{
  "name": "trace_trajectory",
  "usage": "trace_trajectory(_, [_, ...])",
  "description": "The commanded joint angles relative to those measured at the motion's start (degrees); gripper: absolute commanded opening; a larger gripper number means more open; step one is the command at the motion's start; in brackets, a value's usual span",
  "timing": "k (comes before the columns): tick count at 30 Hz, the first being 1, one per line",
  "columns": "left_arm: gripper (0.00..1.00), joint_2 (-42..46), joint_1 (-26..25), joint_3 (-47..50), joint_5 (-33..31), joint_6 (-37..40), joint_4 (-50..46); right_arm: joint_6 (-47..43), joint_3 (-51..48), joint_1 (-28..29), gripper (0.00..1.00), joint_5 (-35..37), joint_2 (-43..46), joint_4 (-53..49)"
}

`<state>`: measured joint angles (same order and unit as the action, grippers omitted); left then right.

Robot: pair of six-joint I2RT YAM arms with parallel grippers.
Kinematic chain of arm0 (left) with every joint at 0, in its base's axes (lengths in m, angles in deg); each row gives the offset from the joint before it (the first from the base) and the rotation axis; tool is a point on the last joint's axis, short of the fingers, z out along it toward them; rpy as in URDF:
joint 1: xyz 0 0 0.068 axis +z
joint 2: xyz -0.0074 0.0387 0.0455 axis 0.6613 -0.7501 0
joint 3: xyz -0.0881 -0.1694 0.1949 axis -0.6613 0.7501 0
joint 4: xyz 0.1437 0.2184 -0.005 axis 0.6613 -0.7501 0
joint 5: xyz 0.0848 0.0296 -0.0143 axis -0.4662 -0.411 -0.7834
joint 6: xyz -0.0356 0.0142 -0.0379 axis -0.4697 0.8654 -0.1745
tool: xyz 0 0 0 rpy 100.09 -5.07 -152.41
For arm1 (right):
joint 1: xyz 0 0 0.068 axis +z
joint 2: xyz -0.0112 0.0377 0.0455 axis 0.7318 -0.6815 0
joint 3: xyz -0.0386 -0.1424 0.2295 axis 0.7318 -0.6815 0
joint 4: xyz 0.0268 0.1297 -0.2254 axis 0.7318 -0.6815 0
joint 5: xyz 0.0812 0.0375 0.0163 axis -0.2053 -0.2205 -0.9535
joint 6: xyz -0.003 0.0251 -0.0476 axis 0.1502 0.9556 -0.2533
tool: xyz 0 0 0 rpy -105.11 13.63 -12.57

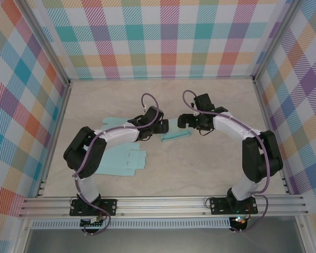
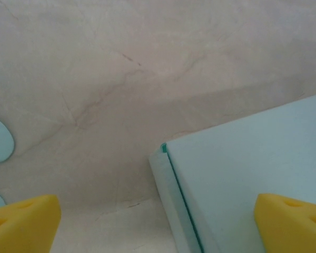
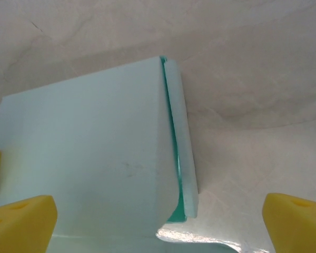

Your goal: Fold the paper box

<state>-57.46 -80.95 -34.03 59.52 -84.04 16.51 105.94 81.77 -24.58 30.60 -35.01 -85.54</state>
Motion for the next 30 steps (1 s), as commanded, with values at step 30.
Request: trace_trajectory(30, [0.64, -2.95, 0.44, 6.78, 2.57, -1.58, 2.57, -2.21, -13.57, -2.34, 0.88, -9.51, 2.61, 12.80])
